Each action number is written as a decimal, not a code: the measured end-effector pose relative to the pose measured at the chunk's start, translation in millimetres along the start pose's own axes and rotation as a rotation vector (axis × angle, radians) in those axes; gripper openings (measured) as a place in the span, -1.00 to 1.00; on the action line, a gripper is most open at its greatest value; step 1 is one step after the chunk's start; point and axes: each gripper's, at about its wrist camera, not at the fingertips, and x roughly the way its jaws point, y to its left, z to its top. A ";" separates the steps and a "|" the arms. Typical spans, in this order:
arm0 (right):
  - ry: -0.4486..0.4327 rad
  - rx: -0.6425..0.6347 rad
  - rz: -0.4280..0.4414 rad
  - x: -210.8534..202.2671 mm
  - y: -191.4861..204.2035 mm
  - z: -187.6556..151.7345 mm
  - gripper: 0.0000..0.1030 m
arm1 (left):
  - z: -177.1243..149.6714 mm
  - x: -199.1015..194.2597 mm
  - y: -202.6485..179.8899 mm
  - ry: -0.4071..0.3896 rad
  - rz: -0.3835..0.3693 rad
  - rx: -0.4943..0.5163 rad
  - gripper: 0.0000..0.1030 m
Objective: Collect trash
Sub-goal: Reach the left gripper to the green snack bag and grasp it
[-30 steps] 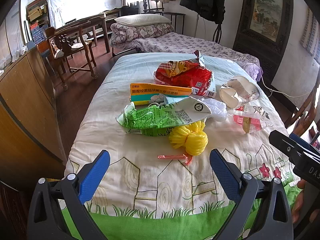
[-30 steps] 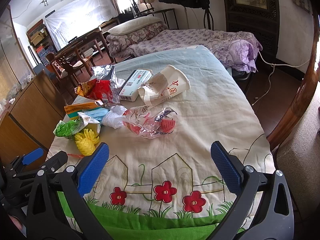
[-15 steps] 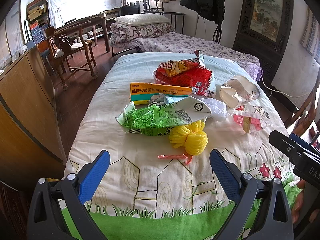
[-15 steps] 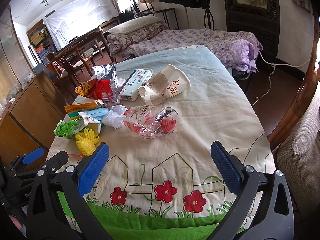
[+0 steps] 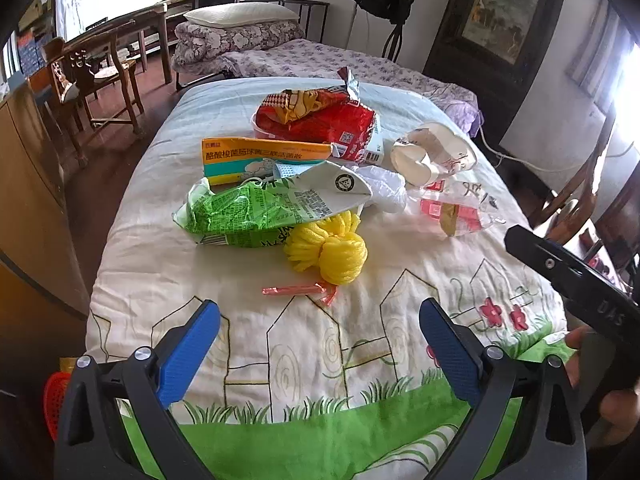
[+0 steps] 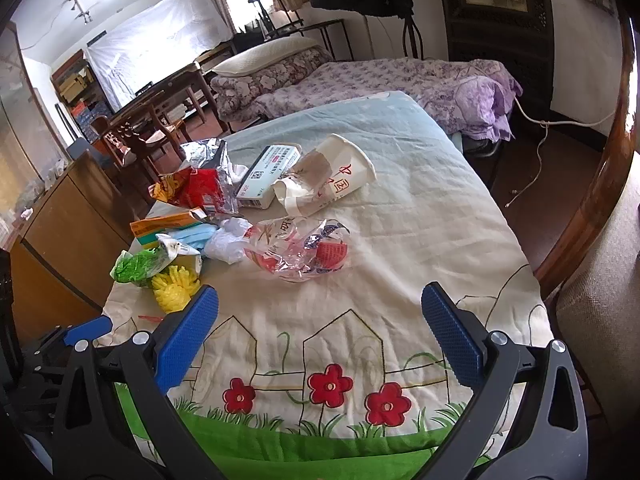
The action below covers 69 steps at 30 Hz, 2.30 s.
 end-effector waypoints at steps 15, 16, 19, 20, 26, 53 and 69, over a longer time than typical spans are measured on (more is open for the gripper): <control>-0.008 0.014 0.046 -8.8 -6.6 1.7 0.89 | 31.9 0.1 49.1 -0.008 0.053 -0.112 0.89; -0.006 0.013 0.048 -8.0 -5.9 2.1 0.89 | 37.8 3.2 48.3 -0.003 0.078 -0.067 0.89; 0.002 0.015 0.054 -7.5 -6.7 2.4 0.89 | 52.3 15.1 45.8 0.039 0.142 0.074 0.89; 0.005 0.018 0.056 -6.8 -7.1 2.7 0.89 | 56.0 18.7 45.5 0.055 0.137 0.118 0.89; 0.017 0.023 0.057 -2.9 -6.8 4.6 0.89 | 63.2 28.2 40.6 0.152 0.101 0.332 0.89; 0.039 0.014 0.044 4.8 -3.7 2.9 0.89 | 46.6 34.9 34.9 0.294 -0.251 0.265 -0.17; 0.035 0.012 0.032 4.1 -2.4 2.1 0.89 | 21.5 55.7 27.5 0.379 -0.197 0.190 0.36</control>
